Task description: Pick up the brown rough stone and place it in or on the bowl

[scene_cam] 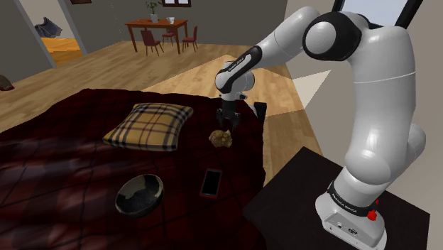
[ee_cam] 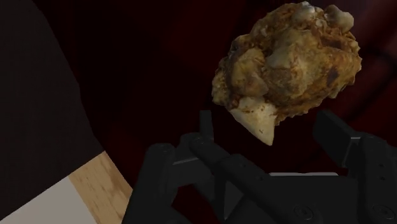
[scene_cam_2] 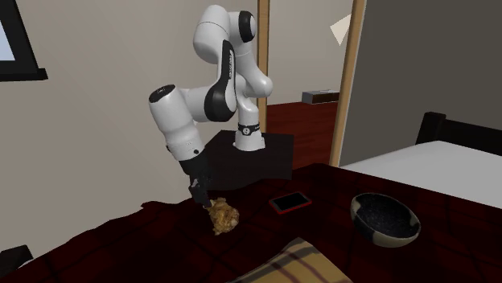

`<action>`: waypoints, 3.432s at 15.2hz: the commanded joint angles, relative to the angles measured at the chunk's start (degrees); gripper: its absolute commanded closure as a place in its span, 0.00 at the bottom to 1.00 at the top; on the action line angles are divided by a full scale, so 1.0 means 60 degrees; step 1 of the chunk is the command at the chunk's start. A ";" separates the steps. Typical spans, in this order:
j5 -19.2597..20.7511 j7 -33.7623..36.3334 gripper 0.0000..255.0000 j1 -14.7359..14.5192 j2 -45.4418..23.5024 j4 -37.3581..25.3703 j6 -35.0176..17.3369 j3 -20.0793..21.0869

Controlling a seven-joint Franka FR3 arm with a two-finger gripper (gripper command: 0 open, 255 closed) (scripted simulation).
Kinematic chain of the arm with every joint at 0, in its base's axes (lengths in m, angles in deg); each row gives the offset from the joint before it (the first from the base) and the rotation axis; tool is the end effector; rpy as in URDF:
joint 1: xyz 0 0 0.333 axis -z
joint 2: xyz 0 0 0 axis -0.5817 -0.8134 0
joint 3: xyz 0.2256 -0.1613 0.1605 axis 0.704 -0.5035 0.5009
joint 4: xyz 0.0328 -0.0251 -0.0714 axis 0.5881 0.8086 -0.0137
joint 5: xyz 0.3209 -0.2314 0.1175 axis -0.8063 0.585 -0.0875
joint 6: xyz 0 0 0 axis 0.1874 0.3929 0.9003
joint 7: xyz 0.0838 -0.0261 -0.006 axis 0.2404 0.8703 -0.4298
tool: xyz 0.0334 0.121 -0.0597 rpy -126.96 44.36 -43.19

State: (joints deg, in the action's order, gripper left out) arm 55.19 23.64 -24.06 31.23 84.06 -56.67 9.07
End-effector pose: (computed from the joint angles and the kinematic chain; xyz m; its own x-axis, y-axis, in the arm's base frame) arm 0.6178 -0.0255 0.1804 0.1365 -0.9589 -0.2486 -0.9751 -0.1743 0.1368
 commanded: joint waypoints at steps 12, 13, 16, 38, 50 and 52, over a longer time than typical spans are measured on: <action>-0.1150 0.3638 0.00 -0.0855 -0.0183 0.1580 -0.2892 -0.0751; -0.1150 0.3638 0.00 -0.0855 -0.0184 0.1579 -0.2892 -0.0751; -0.1150 0.3638 0.00 -0.0855 -0.0184 0.1579 -0.2892 -0.0751; -0.0968 0.3928 1.00 -0.0895 0.0885 0.1696 -0.1956 -0.0847; -0.0749 0.4271 1.00 -0.0910 0.2003 0.1563 -0.0728 -0.0929; -0.0715 0.4326 1.00 -0.0910 0.2169 0.1511 -0.0515 -0.0939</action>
State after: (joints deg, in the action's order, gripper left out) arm 50.81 49.47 -29.54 43.82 93.32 -60.36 3.47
